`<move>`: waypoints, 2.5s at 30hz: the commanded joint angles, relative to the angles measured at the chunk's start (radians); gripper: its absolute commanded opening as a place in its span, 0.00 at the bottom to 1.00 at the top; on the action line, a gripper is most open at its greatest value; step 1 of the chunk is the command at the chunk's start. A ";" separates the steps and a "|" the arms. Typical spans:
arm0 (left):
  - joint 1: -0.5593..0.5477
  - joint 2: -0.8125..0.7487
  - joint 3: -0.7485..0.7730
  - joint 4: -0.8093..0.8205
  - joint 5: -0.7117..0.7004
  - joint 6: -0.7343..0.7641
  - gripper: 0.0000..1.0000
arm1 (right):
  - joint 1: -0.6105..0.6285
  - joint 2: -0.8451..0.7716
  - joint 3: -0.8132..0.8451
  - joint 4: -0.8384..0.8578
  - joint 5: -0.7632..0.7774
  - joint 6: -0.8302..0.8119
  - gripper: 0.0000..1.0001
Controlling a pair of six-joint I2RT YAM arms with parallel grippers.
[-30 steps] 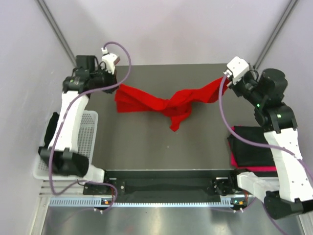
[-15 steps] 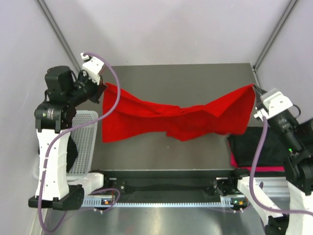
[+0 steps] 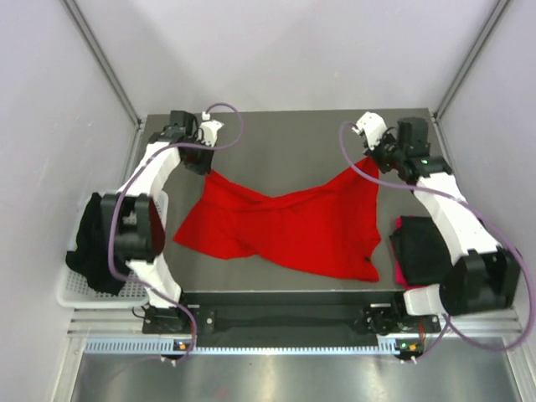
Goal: Fold and stack the t-shirts
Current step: Flatten the tshirt out
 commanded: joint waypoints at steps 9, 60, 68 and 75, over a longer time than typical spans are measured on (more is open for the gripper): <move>0.002 0.103 0.033 0.235 -0.089 -0.176 0.41 | -0.026 0.198 0.010 0.157 -0.036 0.108 0.00; 0.039 0.192 -0.112 0.135 -0.090 -0.162 0.26 | -0.026 0.152 -0.109 0.156 -0.106 0.111 0.00; 0.038 0.134 -0.083 0.080 -0.080 -0.152 0.00 | -0.027 0.091 -0.103 0.148 -0.099 0.142 0.00; 0.039 -0.187 -0.037 -0.007 -0.072 -0.086 0.00 | -0.037 -0.095 0.038 0.006 -0.047 0.125 0.00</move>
